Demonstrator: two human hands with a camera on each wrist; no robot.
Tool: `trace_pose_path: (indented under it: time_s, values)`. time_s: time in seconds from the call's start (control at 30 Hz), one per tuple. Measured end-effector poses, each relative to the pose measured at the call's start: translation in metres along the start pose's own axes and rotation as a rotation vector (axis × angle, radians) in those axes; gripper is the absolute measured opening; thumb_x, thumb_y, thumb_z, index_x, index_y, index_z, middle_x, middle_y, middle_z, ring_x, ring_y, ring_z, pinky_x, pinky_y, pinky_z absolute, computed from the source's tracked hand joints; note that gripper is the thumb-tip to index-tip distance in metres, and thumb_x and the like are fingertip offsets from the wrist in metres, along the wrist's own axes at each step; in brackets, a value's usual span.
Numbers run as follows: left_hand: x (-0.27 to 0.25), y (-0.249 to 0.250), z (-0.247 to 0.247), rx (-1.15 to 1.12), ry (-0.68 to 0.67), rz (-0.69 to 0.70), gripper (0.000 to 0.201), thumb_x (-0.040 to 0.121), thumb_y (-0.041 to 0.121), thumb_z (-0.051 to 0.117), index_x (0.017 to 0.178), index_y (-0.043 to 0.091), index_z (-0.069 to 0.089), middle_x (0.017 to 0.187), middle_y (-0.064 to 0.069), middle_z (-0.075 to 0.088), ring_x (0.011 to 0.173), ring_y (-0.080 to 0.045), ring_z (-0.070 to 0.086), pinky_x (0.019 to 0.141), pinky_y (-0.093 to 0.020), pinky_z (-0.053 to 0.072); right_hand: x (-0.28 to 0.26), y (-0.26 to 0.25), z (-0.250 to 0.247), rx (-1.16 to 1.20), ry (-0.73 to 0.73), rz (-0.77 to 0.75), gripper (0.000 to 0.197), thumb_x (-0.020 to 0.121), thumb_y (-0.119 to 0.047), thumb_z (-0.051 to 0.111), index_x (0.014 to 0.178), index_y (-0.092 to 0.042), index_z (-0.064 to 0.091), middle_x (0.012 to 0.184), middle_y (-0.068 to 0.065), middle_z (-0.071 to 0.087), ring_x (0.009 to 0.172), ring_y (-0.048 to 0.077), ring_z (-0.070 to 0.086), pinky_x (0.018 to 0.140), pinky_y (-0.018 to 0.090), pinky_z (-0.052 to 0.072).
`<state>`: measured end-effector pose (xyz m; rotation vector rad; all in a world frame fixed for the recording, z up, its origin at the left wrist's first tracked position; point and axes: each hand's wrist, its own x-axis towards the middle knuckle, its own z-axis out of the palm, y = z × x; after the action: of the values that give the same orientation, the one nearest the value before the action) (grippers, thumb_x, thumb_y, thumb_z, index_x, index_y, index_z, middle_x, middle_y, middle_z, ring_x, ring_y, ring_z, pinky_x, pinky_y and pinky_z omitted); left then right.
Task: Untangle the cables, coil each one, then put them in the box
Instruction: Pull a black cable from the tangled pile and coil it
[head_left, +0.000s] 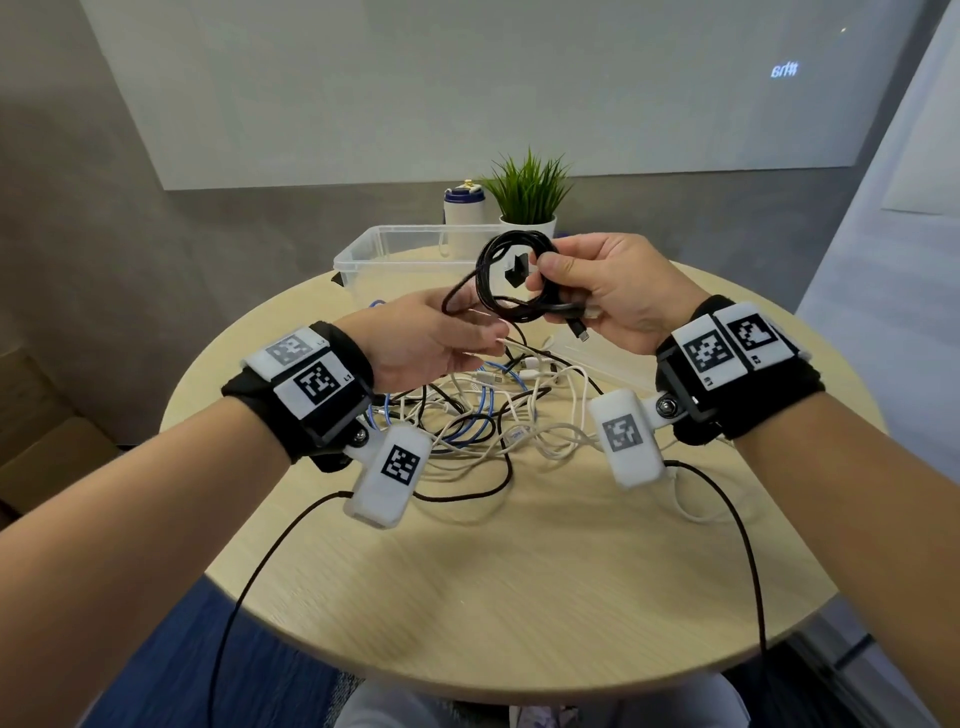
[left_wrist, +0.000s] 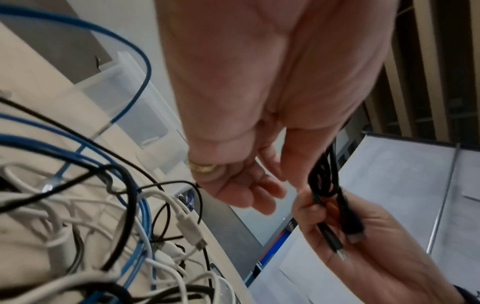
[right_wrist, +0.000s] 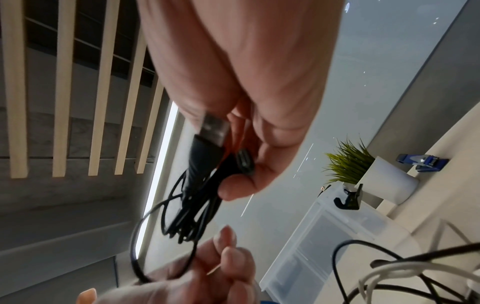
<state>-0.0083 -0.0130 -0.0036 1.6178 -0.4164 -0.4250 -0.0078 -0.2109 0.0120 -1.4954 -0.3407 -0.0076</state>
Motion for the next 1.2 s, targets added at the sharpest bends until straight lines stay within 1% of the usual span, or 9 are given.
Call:
trace_pose_path:
  time_s: [0.07, 0.17, 0.3, 0.4, 0.5, 0.67, 0.8, 0.97, 1.2]
  values:
    - [-0.002, 0.004, -0.008, -0.057, -0.068, -0.005, 0.055, 0.062, -0.011, 0.057, 0.109, 0.017, 0.055, 0.100, -0.002, 0.066, 0.097, -0.017, 0.061, 0.085, -0.033, 0.040, 0.000, 0.000, -0.002, -0.013, 0.010, 0.016, 0.009, 0.091, -0.004, 0.057, 0.091, -0.008, 0.066, 0.064, 0.002, 0.068, 0.057, 0.013, 0.064, 0.050, 0.023, 0.051]
    - [-0.003, 0.015, -0.015, -0.163, -0.135, -0.008, 0.056, 0.069, 0.014, 0.060, 0.124, 0.013, 0.052, 0.116, -0.008, 0.058, 0.105, -0.020, 0.052, 0.086, -0.035, 0.038, 0.001, 0.002, -0.001, -0.046, 0.003, 0.038, 0.009, 0.090, -0.003, 0.058, 0.091, -0.007, 0.066, 0.065, 0.004, 0.068, 0.056, 0.013, 0.064, 0.048, 0.023, 0.050]
    - [0.005, 0.022, 0.002, 0.013, 0.049, -0.038, 0.040, 0.095, 0.049, 0.044, 0.114, 0.014, 0.052, 0.089, -0.002, 0.062, 0.082, -0.013, 0.057, 0.082, -0.030, 0.040, 0.001, 0.005, 0.005, -0.094, -0.073, 0.033, 0.013, 0.089, -0.001, 0.059, 0.089, -0.008, 0.069, 0.068, 0.006, 0.067, 0.059, 0.015, 0.064, 0.052, 0.025, 0.053]
    - [0.008, 0.022, 0.017, 0.089, 0.159, -0.027, 0.036, 0.098, 0.043, 0.041, 0.098, 0.011, 0.057, 0.059, 0.008, 0.059, 0.058, -0.006, 0.051, 0.064, -0.020, 0.050, -0.001, 0.006, 0.010, -0.168, -0.121, -0.004, 0.010, 0.087, 0.002, 0.060, 0.092, -0.001, 0.069, 0.070, 0.008, 0.067, 0.066, 0.015, 0.064, 0.063, 0.025, 0.056]
    - [0.009, 0.020, 0.019, 0.091, 0.217, -0.051, 0.035, 0.098, 0.038, 0.046, 0.076, 0.012, 0.052, 0.043, 0.008, 0.043, 0.054, -0.011, 0.043, 0.057, -0.022, 0.046, -0.003, 0.008, 0.013, -0.143, -0.071, -0.003, 0.015, 0.084, 0.005, 0.063, 0.086, -0.008, 0.057, 0.066, 0.010, 0.068, 0.062, 0.016, 0.065, 0.058, 0.024, 0.055]
    - [0.013, 0.015, 0.016, 0.018, 0.277, 0.002, 0.034, 0.099, 0.035, 0.045, 0.070, 0.016, 0.040, 0.049, 0.005, 0.033, 0.046, -0.011, 0.038, 0.050, -0.020, 0.041, -0.005, 0.009, 0.015, -0.107, -0.097, -0.004, 0.013, 0.086, -0.005, 0.063, 0.077, -0.008, 0.054, 0.082, 0.019, 0.063, 0.069, 0.023, 0.062, 0.058, 0.026, 0.055]
    - [0.013, 0.012, 0.012, -0.032, 0.325, 0.034, 0.033, 0.100, 0.034, 0.042, 0.072, 0.018, 0.039, 0.062, 0.003, 0.031, 0.040, -0.007, 0.037, 0.047, -0.017, 0.039, -0.005, 0.008, 0.007, -0.184, -0.145, 0.042, 0.020, 0.068, -0.007, 0.075, 0.084, -0.004, 0.062, 0.081, 0.016, 0.065, 0.069, 0.021, 0.063, 0.070, 0.028, 0.057]
    - [0.013, 0.012, 0.012, -0.060, 0.350, 0.035, 0.032, 0.100, 0.035, 0.041, 0.074, 0.017, 0.039, 0.053, 0.005, 0.031, 0.045, -0.009, 0.038, 0.050, -0.021, 0.044, -0.002, 0.009, 0.004, -0.331, -0.066, -0.011, 0.012, 0.077, -0.001, 0.073, 0.088, -0.002, 0.069, 0.075, 0.011, 0.064, 0.066, 0.013, 0.064, 0.077, 0.035, 0.059]
    - [0.013, 0.007, 0.005, 0.044, 0.469, 0.038, 0.031, 0.100, 0.033, 0.042, 0.074, 0.017, 0.042, 0.061, 0.001, 0.034, 0.056, -0.013, 0.038, 0.063, -0.027, 0.037, -0.001, 0.002, -0.004, -0.263, 0.063, -0.120, 0.016, 0.087, -0.007, 0.064, 0.075, -0.017, 0.058, 0.077, 0.003, 0.064, 0.075, 0.015, 0.059, 0.066, 0.027, 0.046]
